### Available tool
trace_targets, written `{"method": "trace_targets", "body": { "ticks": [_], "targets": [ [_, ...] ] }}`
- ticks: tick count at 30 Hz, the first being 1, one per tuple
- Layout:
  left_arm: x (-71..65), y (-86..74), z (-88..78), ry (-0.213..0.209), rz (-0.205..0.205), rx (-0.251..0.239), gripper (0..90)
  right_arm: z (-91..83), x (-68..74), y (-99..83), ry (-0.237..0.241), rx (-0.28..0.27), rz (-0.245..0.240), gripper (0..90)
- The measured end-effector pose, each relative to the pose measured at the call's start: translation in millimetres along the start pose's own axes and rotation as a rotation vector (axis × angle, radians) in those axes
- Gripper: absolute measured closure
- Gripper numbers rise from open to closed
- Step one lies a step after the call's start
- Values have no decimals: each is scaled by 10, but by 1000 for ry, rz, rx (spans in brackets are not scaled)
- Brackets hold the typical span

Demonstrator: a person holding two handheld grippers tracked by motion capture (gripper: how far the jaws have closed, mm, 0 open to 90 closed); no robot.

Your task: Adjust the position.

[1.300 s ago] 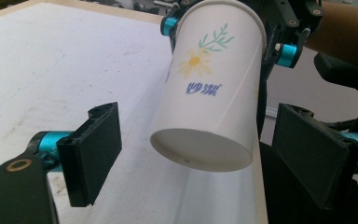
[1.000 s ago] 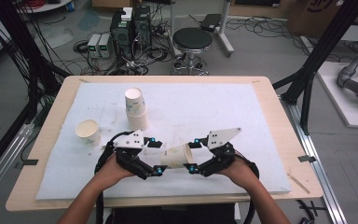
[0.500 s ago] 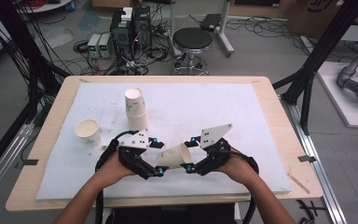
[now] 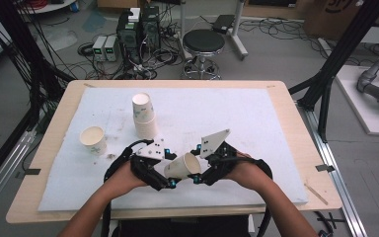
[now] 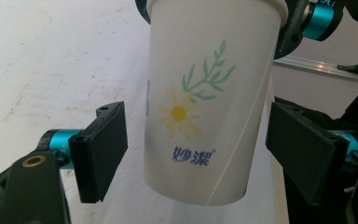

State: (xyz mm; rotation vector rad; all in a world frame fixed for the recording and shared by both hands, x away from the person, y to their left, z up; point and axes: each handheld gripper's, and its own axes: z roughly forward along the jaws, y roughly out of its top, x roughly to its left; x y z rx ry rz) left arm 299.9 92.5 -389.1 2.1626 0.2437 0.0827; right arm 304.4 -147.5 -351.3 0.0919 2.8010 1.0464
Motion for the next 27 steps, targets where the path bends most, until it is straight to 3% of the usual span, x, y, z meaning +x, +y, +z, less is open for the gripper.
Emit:
{"method": "trace_targets", "body": {
  "ticks": [17,27],
  "targets": [
    [11,38,99,-25,8,57,279,105,38,157,-2,130,-81,282],
    [5,36,174,-44,17,97,322,144,52,181,-3,167,-119,281]
  ]
}}
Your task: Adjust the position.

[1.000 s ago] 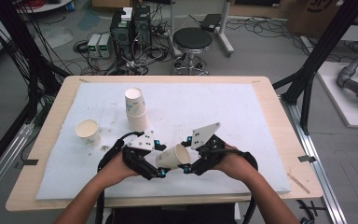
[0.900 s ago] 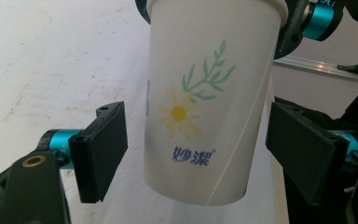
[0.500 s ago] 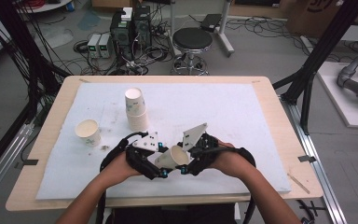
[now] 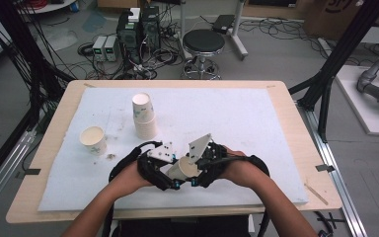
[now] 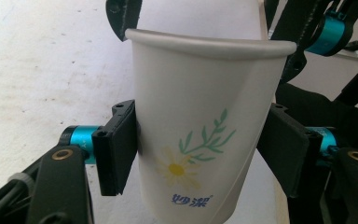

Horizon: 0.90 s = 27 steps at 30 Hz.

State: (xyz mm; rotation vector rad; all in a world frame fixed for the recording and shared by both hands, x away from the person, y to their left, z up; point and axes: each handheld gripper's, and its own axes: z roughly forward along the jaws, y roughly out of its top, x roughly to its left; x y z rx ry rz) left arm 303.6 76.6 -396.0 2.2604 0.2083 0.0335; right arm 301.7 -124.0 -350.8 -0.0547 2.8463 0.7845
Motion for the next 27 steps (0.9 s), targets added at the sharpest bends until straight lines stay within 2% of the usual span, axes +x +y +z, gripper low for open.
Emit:
{"method": "trace_targets", "body": {
  "ticks": [5,7,9,13,17,20,23,27],
  "targets": [
    [-9,-8,16,-1,-10,-15,316,3,-6,2,12,-13,-6,262],
    [-2,-14,8,-1,-19,-33,308,0,-24,-17,18,-37,24,243],
    [2,-28,-4,6,-32,-58,304,-16,-44,-42,24,-78,67,227],
    [15,-73,-35,28,-51,-97,302,-95,-69,-123,35,-209,150,213],
    [37,-176,-65,60,-102,-159,293,-185,-93,-262,27,-337,232,209],
    [51,-272,-89,85,-143,-204,291,-239,-90,-403,-11,-402,284,209],
    [67,-360,-121,111,-163,-241,290,-267,-58,-572,-62,-452,345,209],
    [81,-450,-167,144,-187,-294,290,-264,-15,-834,-144,-487,418,209]
  ]
}}
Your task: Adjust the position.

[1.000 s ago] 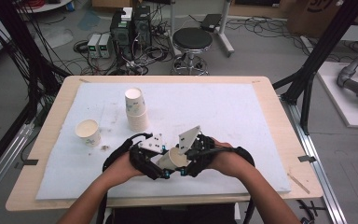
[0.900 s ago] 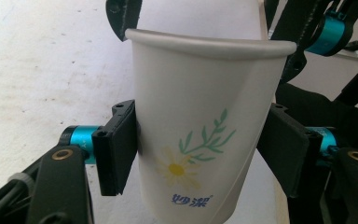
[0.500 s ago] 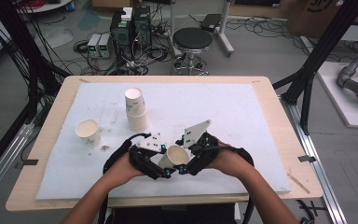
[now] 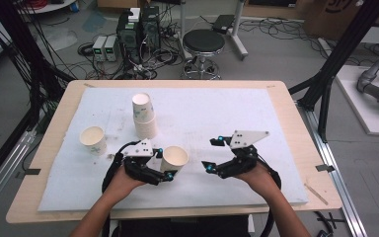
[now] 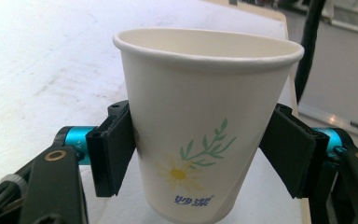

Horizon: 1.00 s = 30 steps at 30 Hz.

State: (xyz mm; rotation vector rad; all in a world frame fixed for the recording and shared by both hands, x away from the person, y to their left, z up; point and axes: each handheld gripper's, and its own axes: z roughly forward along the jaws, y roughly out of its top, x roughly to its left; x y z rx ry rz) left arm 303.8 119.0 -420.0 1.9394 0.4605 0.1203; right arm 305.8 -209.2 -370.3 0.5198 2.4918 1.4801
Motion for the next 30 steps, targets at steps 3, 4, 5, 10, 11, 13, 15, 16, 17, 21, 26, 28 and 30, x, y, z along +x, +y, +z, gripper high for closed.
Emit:
{"method": "trace_targets", "body": {
  "ticks": [3,4,5,10,11,13,15,16,17,21,26,28,30],
  "targets": [
    [25,-35,-50,20,-11,-38,290,-62,-40,-163,-57,-15,39,209],
    [33,-45,-67,31,-12,-52,289,-80,-50,-208,-69,-17,46,209],
    [42,-57,-83,40,-16,-67,290,-96,-55,-249,-79,-17,55,210],
    [80,-117,-157,86,-25,-125,289,-169,-83,-414,-155,-3,69,211],
    [85,-125,-172,98,-24,-132,288,-187,-83,-447,-172,1,77,211],
    [92,-137,-207,115,-26,-155,288,-227,-97,-512,-211,2,83,211],
    [103,-145,-250,136,-29,-182,288,-273,-107,-579,-243,3,95,211],
    [106,-151,-273,145,-33,-196,287,-298,-113,-614,-261,-1,105,211],
    [108,-155,-291,157,-36,-211,287,-321,-121,-649,-273,-7,114,211],
    [116,-183,-364,193,-48,-246,287,-391,-143,-737,-308,-26,140,211],
    [109,-236,-413,229,-51,-261,287,-443,-141,-787,-345,-30,143,212],
    [107,-248,-424,239,-53,-271,287,-447,-143,-807,-356,-34,143,212],
    [105,-248,-447,252,-39,-275,287,-448,-149,-818,-364,-35,144,212]
  ]
}}
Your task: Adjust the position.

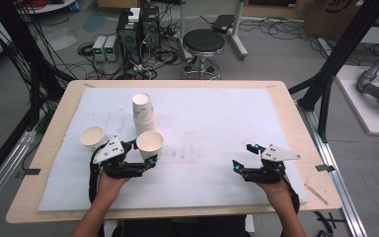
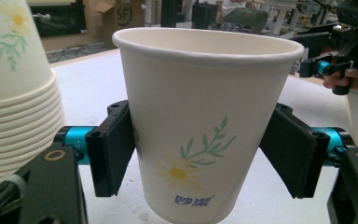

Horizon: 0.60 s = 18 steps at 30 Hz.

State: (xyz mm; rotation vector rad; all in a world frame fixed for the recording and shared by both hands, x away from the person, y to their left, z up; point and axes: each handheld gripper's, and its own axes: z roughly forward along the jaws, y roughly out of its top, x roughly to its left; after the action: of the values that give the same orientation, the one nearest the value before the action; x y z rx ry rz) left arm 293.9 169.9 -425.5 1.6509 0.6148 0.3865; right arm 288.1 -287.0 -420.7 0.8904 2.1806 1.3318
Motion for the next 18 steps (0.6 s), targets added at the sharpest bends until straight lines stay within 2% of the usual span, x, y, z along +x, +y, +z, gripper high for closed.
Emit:
{"method": "trace_targets", "body": {
  "ticks": [4,18],
  "targets": [
    [19,7,-29,11,-1,-23,287,-16,12,-2,0,-12,10,213],
    [24,18,-35,21,6,-27,287,-39,16,3,1,-25,21,214]
  ]
}}
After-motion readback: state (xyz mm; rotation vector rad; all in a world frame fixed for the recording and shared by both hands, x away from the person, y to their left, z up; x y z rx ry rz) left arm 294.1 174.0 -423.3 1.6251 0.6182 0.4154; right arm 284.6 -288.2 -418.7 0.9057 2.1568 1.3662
